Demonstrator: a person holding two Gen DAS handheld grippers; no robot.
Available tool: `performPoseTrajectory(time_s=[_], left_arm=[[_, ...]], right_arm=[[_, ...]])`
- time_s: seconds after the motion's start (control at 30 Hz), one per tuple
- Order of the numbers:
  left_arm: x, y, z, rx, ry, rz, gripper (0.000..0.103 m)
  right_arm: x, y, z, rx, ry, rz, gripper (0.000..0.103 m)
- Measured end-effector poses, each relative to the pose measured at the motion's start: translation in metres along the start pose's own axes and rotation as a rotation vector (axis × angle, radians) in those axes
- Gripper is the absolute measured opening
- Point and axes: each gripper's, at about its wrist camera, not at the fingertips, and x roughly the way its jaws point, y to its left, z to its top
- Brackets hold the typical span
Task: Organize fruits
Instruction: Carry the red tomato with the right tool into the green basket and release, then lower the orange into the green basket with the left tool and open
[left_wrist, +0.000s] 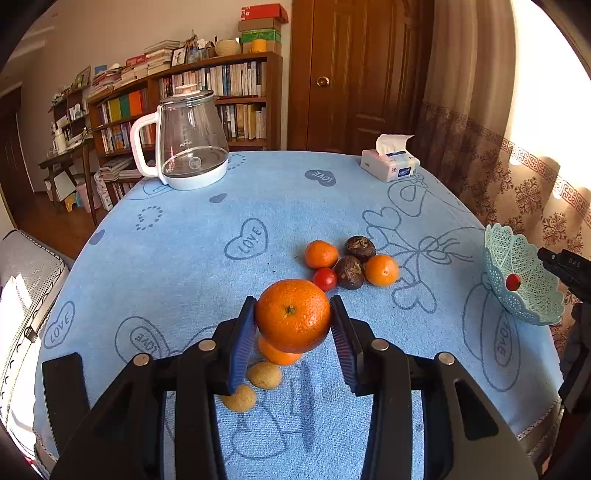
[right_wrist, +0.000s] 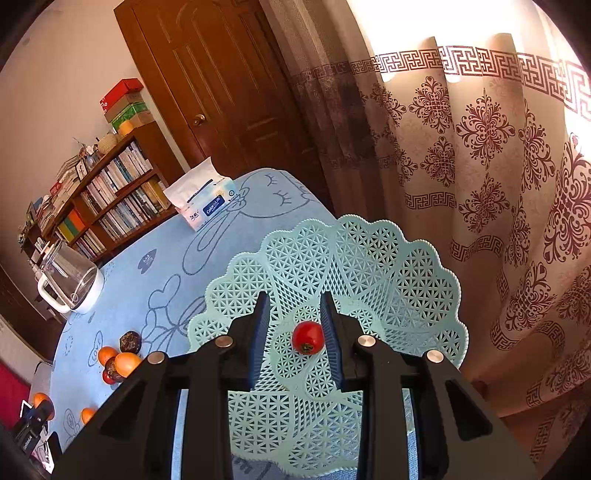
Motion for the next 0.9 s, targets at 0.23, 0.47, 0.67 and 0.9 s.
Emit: performPoseTrajectory(time_s=[0.23, 0.47, 0.67, 0.9], left_arm=[[0.000, -0.018, 0.003, 0.037, 0.006, -0.021, 0.040], [0.002, -0.068, 0.015, 0.141, 0.002, -0.090, 0.041], [0.013, -0.129, 0.030, 0.225, -0.008, -0.182, 0.041], [0.041, -0.204, 0.034, 0.314, 0.045, -0.302, 0.041]], right_arm=[[-0.013, -0.007, 0.006, 0.050, -0.043, -0.004, 0.043], [-0.032, -0.004, 0.021, 0.021, -0.131, 0.002, 0.053], [-0.037, -0.022, 0.032, 0.049, -0.158, 0.005, 0.053], [-0.041, -0.048, 0.039, 0.112, -0.182, -0.034, 0.053]])
